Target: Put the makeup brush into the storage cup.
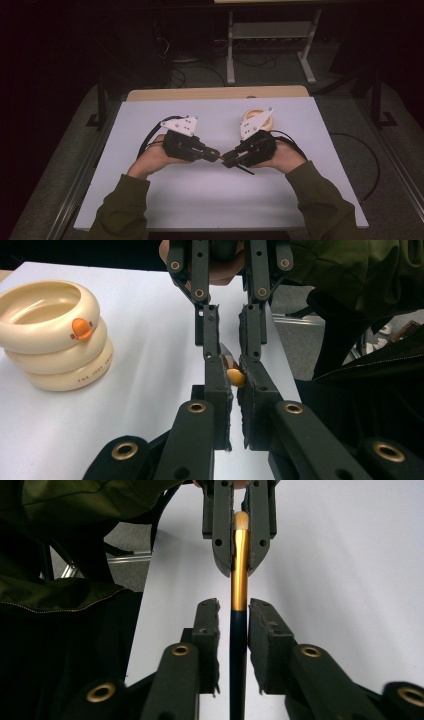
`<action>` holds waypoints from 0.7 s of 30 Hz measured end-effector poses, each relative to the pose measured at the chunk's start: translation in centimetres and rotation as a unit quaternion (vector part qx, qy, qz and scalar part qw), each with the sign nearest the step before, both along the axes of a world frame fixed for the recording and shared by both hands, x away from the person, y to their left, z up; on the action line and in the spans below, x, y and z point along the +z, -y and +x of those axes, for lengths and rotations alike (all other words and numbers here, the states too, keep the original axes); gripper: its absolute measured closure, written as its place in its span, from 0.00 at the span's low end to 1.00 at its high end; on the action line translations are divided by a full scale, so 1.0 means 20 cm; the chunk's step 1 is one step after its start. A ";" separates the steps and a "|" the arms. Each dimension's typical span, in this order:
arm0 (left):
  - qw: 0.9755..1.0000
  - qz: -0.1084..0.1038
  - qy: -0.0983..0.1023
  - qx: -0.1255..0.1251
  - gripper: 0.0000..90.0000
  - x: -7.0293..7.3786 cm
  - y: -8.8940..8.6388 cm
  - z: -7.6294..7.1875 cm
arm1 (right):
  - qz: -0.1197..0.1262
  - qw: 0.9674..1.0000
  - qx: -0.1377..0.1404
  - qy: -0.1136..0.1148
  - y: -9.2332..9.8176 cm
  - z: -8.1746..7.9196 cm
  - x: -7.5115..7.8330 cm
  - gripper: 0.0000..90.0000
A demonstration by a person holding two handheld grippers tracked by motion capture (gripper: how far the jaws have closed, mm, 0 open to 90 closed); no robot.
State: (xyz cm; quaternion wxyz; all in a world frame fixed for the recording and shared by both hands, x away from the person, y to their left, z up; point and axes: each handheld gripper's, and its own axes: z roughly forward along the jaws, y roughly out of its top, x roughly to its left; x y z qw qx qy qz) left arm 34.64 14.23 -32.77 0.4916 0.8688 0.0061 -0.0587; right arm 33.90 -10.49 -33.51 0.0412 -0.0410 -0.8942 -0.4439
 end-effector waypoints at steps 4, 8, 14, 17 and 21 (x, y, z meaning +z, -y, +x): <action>1.000 -0.001 -0.004 -0.002 0.92 0.00 0.00 0.00 | -0.002 1.000 -0.001 0.000 0.00 0.00 0.00 0.90; 1.000 -0.003 -0.008 -0.006 0.92 0.00 -0.01 0.00 | -0.001 1.000 0.000 -0.002 -0.01 0.00 -0.01 0.91; 1.000 -0.015 -0.006 0.001 0.90 -0.01 -0.02 0.00 | 0.005 1.000 -0.004 -0.003 -0.01 0.00 -0.01 0.92; 1.000 -0.020 0.004 0.008 0.81 0.00 -0.04 0.00 | 0.011 1.000 -0.009 -0.003 0.00 0.00 0.00 0.92; 0.999 -0.024 0.010 0.026 0.71 0.00 -0.07 -0.01 | 0.017 1.000 -0.017 0.000 0.02 -0.01 0.01 0.92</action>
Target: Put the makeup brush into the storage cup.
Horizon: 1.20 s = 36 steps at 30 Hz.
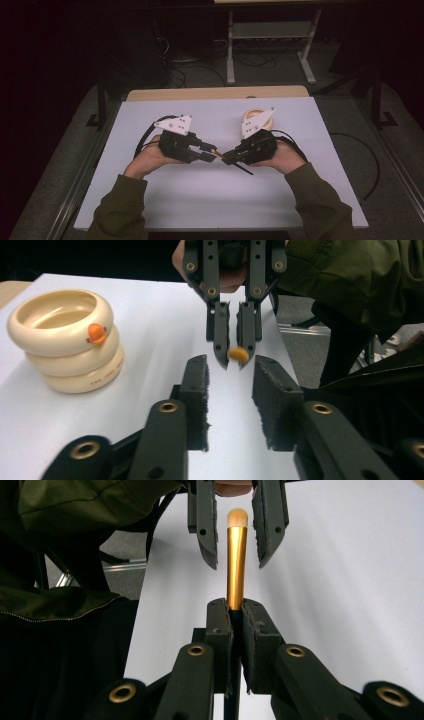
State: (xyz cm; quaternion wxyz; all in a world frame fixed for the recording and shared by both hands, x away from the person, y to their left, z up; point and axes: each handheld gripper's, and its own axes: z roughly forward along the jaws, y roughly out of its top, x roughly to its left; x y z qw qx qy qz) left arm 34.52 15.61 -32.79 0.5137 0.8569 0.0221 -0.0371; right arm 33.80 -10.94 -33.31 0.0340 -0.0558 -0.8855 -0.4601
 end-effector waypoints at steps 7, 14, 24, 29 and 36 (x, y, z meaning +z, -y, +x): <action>0.998 -0.006 0.024 0.049 0.53 -0.01 -0.07 -0.04 | 0.026 0.999 -0.031 0.003 0.06 0.00 -0.01 0.92; 0.992 -0.024 0.030 0.118 0.42 -0.04 -0.17 -0.09 | 0.051 0.995 -0.087 0.007 0.12 0.00 0.01 0.92; 0.978 -0.043 0.043 0.201 0.28 -0.11 -0.26 -0.16 | 0.077 0.985 -0.153 0.025 0.18 0.03 0.03 0.92; 0.970 -0.049 0.041 0.233 0.21 -0.15 -0.30 -0.20 | 0.089 0.978 -0.185 0.034 0.21 0.05 0.05 0.92; 0.962 -0.058 0.041 0.262 0.18 -0.21 -0.35 -0.24 | 0.119 0.966 -0.227 0.037 0.30 0.11 0.07 0.92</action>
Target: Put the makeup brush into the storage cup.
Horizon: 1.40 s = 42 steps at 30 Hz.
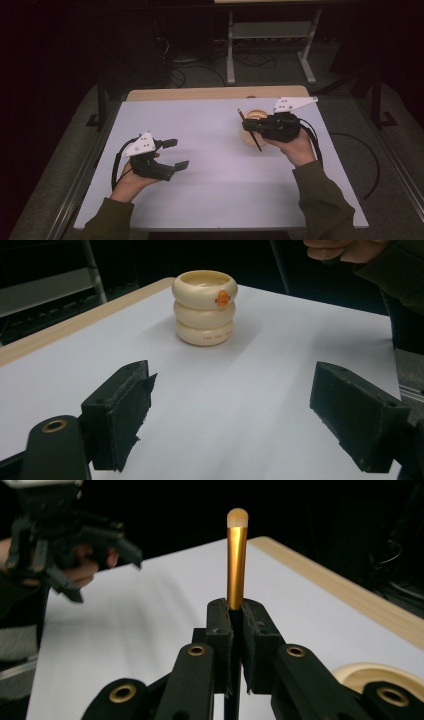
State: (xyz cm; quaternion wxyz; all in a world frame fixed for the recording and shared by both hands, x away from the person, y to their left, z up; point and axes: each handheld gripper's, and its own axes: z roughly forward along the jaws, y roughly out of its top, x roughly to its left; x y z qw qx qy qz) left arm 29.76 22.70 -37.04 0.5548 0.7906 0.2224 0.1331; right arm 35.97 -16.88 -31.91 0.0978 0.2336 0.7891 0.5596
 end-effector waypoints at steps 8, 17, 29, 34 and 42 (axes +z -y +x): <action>0.999 -0.010 0.000 0.031 0.15 -0.04 -0.07 -0.04 | 0.013 0.999 -0.039 0.014 0.05 0.05 0.06 0.92; 0.998 -0.009 0.007 0.061 0.15 -0.09 -0.15 -0.09 | 0.025 0.997 -0.067 0.021 0.08 0.11 0.09 0.92; 0.997 0.000 0.011 0.073 0.15 -0.13 -0.16 -0.16 | 0.033 0.994 -0.104 0.025 0.08 0.20 0.07 0.92; 0.997 -0.003 0.011 0.072 0.15 -0.13 -0.15 -0.16 | 0.036 0.992 -0.121 0.024 0.09 0.24 0.07 0.92; 0.997 0.000 0.013 0.072 0.15 -0.13 -0.15 -0.15 | 0.047 0.988 -0.145 0.027 0.10 0.30 0.05 0.92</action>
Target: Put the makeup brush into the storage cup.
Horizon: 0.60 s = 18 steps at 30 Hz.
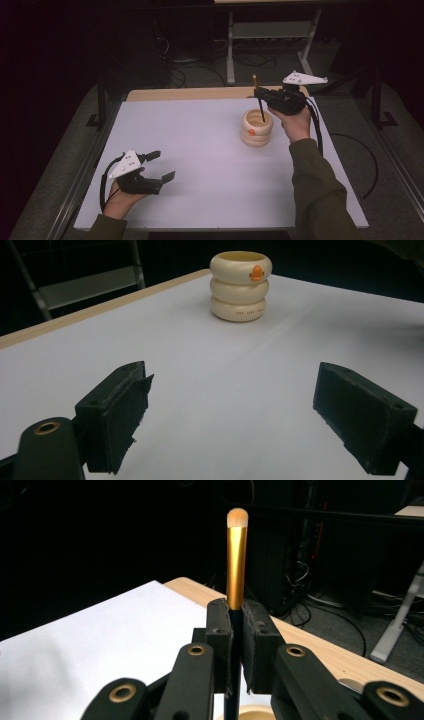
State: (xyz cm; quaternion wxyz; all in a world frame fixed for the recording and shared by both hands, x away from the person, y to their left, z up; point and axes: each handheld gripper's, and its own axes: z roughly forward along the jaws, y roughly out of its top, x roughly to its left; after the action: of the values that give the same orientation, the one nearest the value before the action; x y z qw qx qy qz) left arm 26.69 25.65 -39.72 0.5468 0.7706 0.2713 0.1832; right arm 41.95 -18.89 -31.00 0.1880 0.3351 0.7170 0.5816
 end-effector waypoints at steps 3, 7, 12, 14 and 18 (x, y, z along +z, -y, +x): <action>1.000 -0.001 0.000 0.000 0.15 0.00 0.00 0.00 | 0.005 1.000 -0.008 -0.004 0.00 0.02 -0.02 0.92; 1.000 -0.002 0.000 0.000 0.16 0.00 0.00 0.00 | 0.001 1.000 -0.015 -0.011 -0.01 0.06 -0.06 0.92; 1.000 -0.006 0.000 0.001 0.15 0.00 -0.01 0.00 | 0.000 1.000 -0.024 -0.017 -0.01 0.10 -0.10 0.92; 1.000 -0.006 0.001 0.002 0.16 0.00 -0.01 0.00 | 0.004 1.000 -0.026 -0.018 -0.01 0.11 -0.12 0.92; 1.000 -0.008 0.001 0.003 0.16 0.00 -0.01 0.00 | 0.001 0.999 -0.031 -0.022 -0.01 0.13 -0.14 0.92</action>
State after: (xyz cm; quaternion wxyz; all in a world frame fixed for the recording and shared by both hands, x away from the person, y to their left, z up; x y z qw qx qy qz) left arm 26.71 25.90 -39.68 0.5525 0.7653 0.2743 0.1839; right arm 44.63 -18.72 -33.82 0.1899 0.3706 0.7094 0.5687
